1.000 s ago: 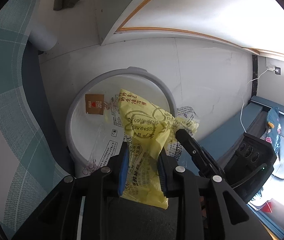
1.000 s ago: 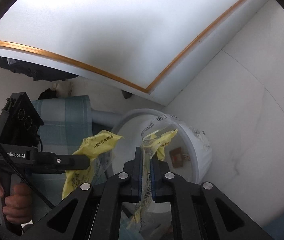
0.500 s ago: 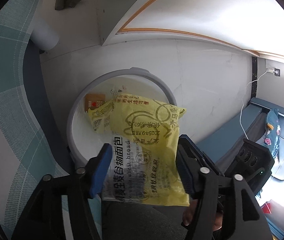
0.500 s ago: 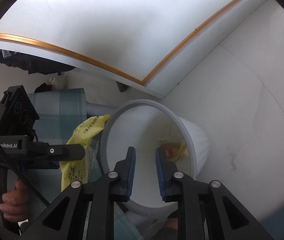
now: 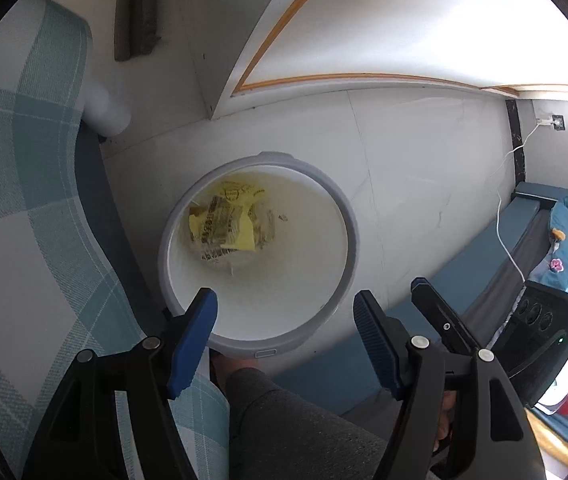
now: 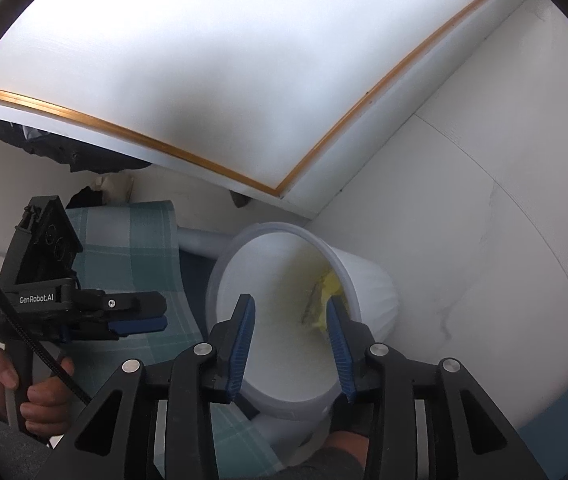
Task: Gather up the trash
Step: 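Open both grippers to drop the bag and wrapper into the bin, then move both tools back over the table toward the white tissues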
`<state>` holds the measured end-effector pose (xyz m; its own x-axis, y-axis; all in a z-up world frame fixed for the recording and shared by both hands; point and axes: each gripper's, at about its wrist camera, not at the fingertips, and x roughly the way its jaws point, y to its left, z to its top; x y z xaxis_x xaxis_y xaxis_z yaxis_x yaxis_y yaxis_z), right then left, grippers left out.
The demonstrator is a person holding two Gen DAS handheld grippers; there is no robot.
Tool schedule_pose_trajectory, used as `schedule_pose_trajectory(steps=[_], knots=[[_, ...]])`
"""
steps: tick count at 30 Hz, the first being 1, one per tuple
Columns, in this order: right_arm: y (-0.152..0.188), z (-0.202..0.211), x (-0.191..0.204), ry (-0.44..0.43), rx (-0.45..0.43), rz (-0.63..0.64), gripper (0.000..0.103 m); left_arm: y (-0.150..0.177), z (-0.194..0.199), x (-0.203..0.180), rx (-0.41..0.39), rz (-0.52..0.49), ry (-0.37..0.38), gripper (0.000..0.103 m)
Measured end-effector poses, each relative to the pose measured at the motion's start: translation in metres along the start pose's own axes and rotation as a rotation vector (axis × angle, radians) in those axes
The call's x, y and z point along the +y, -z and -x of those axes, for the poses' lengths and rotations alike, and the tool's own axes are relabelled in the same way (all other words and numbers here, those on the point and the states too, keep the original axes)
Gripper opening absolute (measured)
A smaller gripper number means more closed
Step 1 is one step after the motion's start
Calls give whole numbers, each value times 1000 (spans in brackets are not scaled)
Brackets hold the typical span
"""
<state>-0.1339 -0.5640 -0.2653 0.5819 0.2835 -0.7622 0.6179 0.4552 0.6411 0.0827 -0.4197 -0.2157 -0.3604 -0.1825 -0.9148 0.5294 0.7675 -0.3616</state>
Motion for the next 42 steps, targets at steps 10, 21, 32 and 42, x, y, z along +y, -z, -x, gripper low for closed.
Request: schedule_pose_trajectory(steps=[10,21,32,42], knots=[[-3,49,33,13,-105,66,51,38,74,-20,-339,-133,-161,67],[-3,125,97,55,-260,229,62,108,179,-17,-705,-118,-195,67],[23,209,200,2,-445,440,75,182,255,17,-958,-16,-210,75],[79,206,297,-131,-466,573,84,252,297,66,-1099,119,-318,90]])
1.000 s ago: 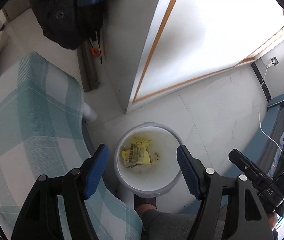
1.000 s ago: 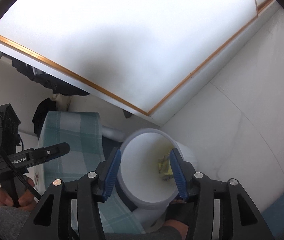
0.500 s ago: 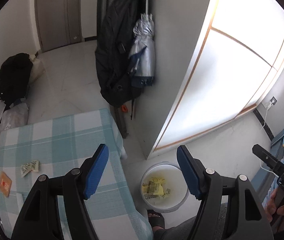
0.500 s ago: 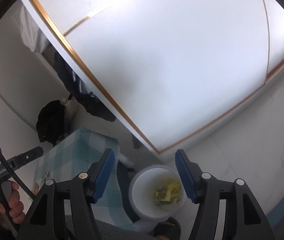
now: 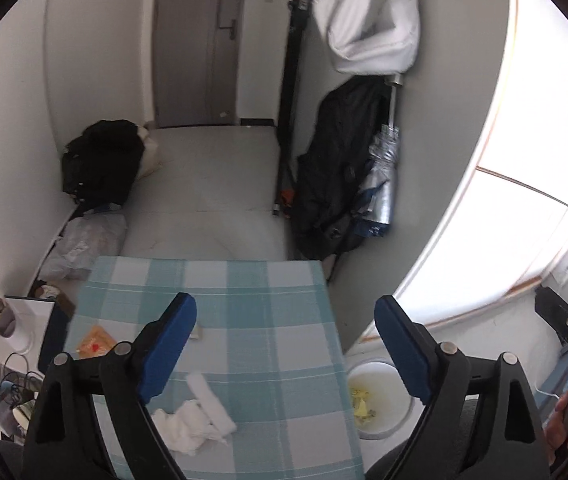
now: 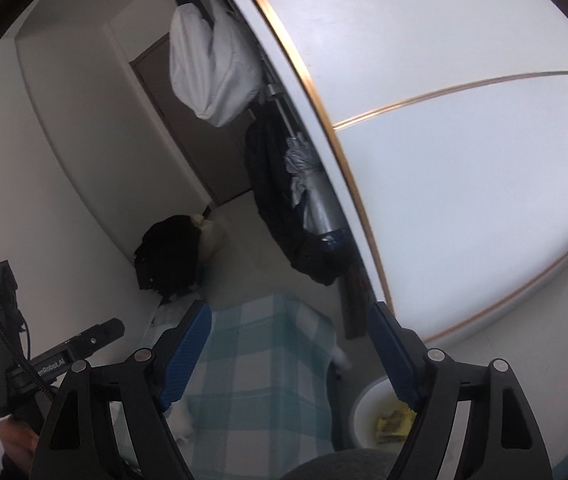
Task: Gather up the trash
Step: 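Move both tools back over the table toward the white tissues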
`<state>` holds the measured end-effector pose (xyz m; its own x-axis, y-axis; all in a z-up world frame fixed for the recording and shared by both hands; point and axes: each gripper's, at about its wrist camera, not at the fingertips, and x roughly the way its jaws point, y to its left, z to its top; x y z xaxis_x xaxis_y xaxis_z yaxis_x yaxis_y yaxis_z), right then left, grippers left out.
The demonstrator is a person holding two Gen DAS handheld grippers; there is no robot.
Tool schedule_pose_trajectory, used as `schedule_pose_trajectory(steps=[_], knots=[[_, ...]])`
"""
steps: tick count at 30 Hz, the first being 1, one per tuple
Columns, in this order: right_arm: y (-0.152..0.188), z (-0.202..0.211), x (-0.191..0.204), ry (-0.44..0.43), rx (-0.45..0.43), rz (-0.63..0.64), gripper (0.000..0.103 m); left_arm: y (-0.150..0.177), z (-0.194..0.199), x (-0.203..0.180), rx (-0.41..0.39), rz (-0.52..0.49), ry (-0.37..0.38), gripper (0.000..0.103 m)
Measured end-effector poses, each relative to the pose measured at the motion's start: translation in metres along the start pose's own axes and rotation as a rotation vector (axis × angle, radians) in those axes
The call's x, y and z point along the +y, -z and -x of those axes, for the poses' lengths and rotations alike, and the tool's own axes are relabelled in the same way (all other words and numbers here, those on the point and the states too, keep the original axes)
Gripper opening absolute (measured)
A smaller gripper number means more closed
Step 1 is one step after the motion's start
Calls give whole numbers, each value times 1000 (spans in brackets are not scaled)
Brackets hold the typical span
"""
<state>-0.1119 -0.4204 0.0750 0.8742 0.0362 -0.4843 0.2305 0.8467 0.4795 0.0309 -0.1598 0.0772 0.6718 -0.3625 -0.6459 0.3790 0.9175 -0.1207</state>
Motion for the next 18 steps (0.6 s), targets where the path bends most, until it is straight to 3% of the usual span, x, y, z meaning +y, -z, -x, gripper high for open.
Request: schedule_pose_trajectory(steps=[4,18], knots=[[10,-9,43,-49,-7,88,91,4,14,38,-44,57,-63,92],[79,-67,141,-169,107,336,91,50,12,131,-88,163,-194,93]])
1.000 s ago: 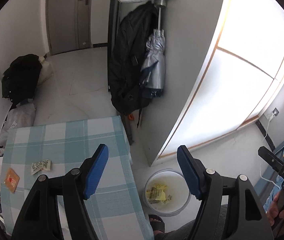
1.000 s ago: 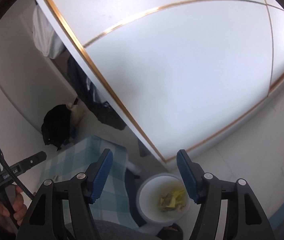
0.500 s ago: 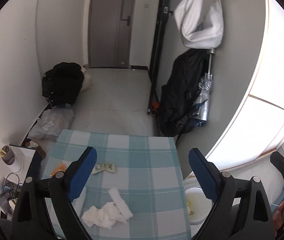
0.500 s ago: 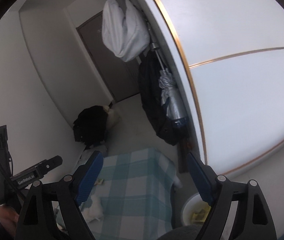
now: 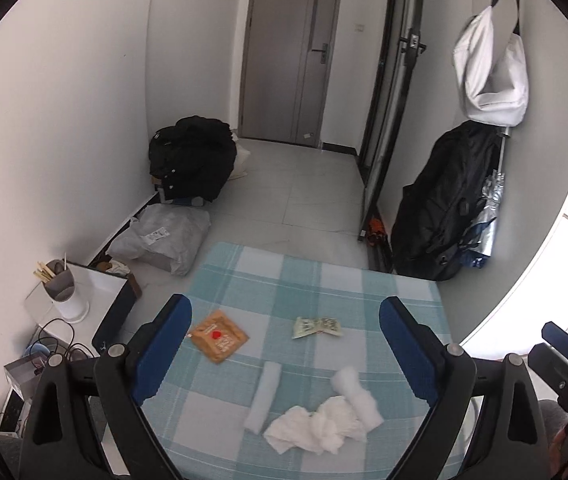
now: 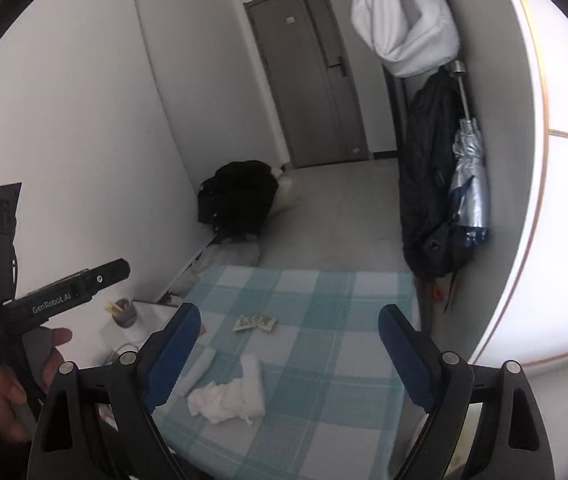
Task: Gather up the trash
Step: 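Move both tools back over the table toward the white tissues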
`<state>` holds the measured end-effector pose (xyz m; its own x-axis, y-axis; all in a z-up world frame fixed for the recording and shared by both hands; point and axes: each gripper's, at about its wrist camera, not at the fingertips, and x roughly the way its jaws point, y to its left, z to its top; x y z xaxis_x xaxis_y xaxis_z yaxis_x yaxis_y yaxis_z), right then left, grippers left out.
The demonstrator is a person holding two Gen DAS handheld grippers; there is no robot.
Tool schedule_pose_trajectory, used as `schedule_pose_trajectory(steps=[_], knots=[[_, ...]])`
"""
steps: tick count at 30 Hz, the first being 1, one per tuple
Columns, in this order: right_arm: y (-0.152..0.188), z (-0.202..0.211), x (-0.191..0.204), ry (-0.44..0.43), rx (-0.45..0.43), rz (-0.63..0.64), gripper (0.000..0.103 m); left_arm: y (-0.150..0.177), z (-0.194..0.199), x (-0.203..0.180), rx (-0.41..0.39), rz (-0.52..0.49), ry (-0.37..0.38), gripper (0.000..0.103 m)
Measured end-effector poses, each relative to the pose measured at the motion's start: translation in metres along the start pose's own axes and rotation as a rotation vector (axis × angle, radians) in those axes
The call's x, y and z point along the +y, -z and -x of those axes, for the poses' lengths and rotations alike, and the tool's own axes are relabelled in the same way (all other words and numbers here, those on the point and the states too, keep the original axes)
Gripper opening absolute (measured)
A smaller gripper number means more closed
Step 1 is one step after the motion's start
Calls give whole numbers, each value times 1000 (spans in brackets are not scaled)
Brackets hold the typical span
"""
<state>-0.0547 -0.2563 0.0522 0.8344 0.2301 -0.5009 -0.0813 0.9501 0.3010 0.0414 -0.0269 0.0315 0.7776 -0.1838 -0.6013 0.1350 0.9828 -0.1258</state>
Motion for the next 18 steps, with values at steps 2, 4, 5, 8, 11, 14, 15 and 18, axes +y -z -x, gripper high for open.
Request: schedule_pose_trajectory(steps=[2,4,5,8,11,14,15,18], knots=[[6,-15,10,-3,34,24,91,5,-8,15,22,22,1,93],[14,-24,20,-13,65,50,91,11,-19,30,51,56,14,93],[18,-29,24,-15,78,65,91,14,-23,36,65,69,26,93],[31,-50,35,-31,133,91,91,22,-35,50,98,91,45,93],[43,-68,43,-27,176,108,91,28,-42,59,134,105,45,93],[54,-79,51,-29,204,119,91,28,-47,66,153,126,49,93],[59,-82,54,-31,215,118,91,28,-49,68,156,125,48,93],[72,-93,58,-50,264,97,90,28,-53,73,165,136,44,93]])
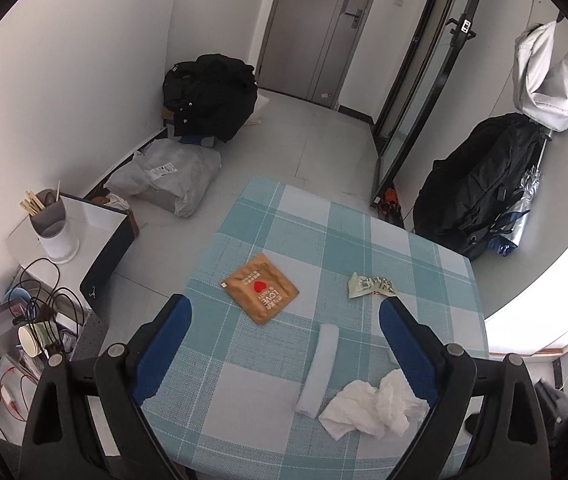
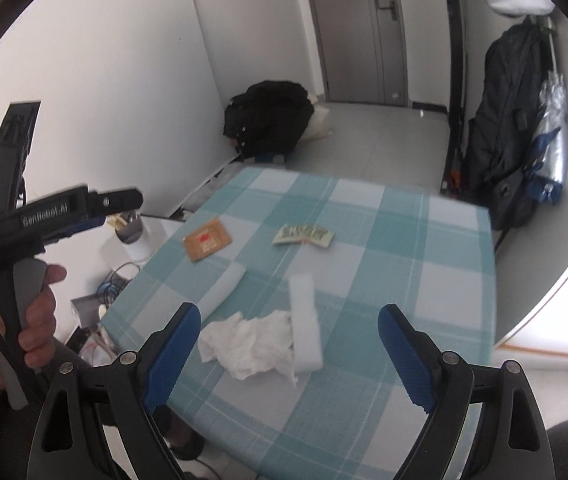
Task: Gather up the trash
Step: 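Move both tools back over the table toward the white tissues, then lower the right gripper onto a crumpled white tissue and close it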
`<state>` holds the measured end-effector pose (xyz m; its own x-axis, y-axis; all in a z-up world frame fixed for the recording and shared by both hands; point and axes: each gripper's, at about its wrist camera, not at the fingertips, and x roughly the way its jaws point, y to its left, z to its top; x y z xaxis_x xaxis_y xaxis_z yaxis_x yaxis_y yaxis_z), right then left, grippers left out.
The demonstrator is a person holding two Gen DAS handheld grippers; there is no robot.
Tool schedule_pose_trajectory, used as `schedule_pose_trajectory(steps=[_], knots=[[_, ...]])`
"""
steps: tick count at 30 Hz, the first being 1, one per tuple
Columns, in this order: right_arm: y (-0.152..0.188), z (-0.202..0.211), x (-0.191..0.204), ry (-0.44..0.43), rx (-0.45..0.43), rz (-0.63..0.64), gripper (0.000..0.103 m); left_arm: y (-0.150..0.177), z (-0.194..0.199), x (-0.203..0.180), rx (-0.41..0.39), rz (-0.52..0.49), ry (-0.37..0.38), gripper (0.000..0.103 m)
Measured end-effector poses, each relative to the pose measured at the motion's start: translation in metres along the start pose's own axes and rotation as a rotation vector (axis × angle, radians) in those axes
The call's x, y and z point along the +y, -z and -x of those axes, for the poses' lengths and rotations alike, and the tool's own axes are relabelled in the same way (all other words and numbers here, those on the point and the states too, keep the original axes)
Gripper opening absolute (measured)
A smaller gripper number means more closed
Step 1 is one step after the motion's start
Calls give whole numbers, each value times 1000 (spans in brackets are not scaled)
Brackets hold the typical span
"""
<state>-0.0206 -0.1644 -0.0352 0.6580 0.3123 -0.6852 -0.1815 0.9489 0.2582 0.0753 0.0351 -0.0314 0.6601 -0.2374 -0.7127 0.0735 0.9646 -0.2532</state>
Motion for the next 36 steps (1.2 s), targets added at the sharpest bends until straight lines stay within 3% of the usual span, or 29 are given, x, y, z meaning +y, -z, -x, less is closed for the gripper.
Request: schedule_pose_trajectory(steps=[3,5,10,17,18,20,22,25,36], knots=[[10,-14,2,-27,55,-46,88,-2,-4,4,22,19,20,93],[17,-21,3,-52,94,-88,79,-3,-5,7,31,27,29,93],[29,-40,8,-105,160,-146,68,-5,-5,9,35,41,39,93],[33,-59,6,-73,193,-212,55,-6,-7,15,49,58,40,93],[33,-62,5,-69,200,-220,52,-6,-7,15,51,59,40,93],[33,-66,4,-77,226,-237,29,-6,-8,16,53,61,38,93],[34,-70,2,-93,243,-258,15,-6,-9,16,54,62,35,93],[35,-68,-2,-119,239,-285,6,-6,-9,17,56,63,30,93],[30,-33,-16,-126,195,-286,4,-3,-13,15,71,43,25,93]])
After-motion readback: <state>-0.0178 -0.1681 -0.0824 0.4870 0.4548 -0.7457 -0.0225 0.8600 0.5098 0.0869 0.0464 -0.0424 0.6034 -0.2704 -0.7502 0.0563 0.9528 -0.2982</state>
